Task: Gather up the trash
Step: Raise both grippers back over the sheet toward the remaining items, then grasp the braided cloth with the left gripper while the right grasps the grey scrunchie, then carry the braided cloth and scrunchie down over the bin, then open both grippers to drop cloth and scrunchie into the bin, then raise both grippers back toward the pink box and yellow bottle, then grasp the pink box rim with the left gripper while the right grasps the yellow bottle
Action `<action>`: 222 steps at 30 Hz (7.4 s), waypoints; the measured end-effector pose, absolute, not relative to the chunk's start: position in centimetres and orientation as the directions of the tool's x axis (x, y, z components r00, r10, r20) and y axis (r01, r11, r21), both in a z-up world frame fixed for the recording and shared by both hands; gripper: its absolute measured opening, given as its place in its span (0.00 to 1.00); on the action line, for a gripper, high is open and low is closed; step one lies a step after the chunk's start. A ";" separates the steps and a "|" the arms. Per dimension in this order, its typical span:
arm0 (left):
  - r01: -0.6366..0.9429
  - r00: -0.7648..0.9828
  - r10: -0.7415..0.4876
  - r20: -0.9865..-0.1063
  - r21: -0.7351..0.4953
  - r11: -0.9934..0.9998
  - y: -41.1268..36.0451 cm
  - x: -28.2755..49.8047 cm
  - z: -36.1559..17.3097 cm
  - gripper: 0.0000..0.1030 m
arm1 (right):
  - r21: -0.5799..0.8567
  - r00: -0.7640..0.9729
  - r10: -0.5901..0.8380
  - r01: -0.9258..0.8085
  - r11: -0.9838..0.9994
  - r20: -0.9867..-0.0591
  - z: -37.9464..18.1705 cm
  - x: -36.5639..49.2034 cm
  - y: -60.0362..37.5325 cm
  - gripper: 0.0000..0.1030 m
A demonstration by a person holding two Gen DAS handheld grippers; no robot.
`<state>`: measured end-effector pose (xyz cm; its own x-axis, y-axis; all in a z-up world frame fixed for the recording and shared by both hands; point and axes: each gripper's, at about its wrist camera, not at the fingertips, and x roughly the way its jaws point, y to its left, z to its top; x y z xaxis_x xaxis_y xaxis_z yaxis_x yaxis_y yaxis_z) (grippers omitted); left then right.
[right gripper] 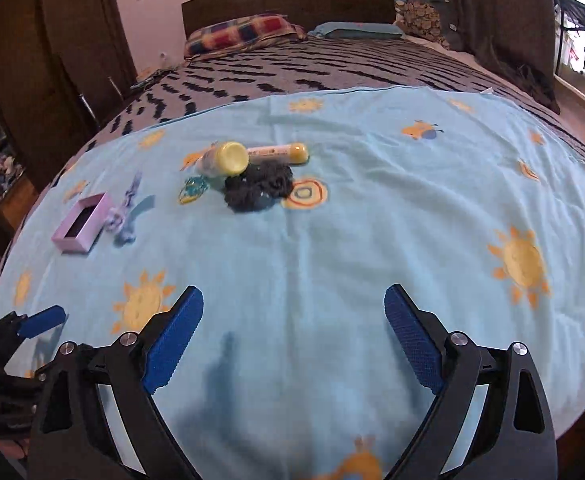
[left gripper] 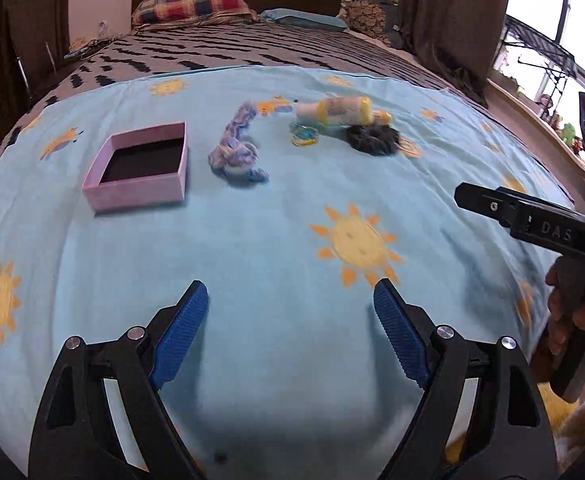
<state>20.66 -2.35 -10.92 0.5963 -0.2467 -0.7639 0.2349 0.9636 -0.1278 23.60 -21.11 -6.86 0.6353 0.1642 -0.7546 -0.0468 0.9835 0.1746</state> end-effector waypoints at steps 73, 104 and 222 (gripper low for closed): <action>0.386 0.577 -0.351 -0.737 -0.132 0.913 -4.9 3.2 -12.9 0.15 | 0.153 0.619 0.287 -0.261 0.953 -0.731 -7.3 3.3 -18.6 0.18; 0.339 0.271 -0.305 -0.913 -0.206 0.918 -6.1 1.0 -30.3 0.16 | 0.340 0.333 0.345 -0.075 0.938 -0.878 -25.8 1.2 -18.3 0.21; 0.289 0.639 -0.236 -0.732 -0.056 0.956 -1.1 19.1 -7.5 0.00 | 0.169 0.641 0.317 -0.283 0.944 -0.699 -2.6 22.7 -17.1 0.31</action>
